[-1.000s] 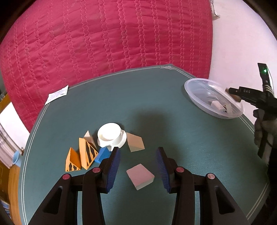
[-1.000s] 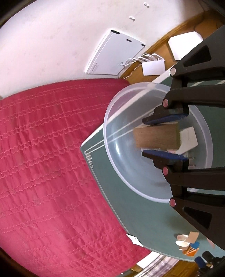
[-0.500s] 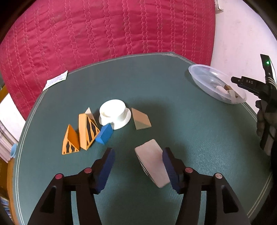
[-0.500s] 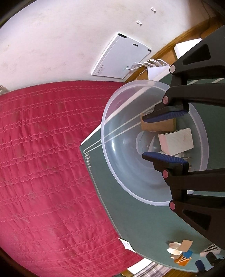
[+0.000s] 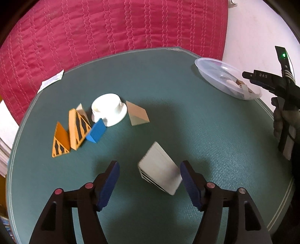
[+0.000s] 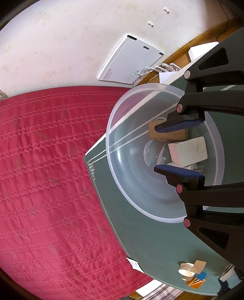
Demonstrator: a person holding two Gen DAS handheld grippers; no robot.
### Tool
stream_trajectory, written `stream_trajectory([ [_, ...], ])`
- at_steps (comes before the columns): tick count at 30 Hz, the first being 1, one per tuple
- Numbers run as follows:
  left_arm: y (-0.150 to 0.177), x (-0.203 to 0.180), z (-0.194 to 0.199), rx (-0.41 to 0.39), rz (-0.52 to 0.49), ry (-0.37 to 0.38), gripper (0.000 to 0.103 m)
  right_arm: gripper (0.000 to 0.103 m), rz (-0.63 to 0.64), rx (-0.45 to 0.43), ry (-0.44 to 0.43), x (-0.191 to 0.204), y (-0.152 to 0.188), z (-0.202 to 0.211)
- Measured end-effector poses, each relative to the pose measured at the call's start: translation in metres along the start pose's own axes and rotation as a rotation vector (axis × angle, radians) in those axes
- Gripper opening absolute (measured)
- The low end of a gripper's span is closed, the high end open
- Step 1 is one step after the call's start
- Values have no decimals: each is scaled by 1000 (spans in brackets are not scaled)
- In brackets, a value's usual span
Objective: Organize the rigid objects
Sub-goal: 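Carry the white striped prism over the bowl with the left gripper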
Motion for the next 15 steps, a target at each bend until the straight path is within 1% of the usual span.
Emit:
stream_trajectory([
  [8,-1,-3,-9,23,19,3,71,37,7,0,-1,1,3,0],
  [13,4,7,-6,21,23,-18,71,37,8,1,-2,1,3,0],
  [15,9,16,-2,20,33,-33,74,37,9,0,-2,1,3,0],
])
Point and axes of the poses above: each gripper's, at about its wrist camera, not at the fingertips, and z roughly against the way its jaws point, x to its left, y to its underside, the point moved 3 cm from there along -z, roughly the way its jaws point, and after that the axes turned 5 degrees about y, right-handed, at the moved point
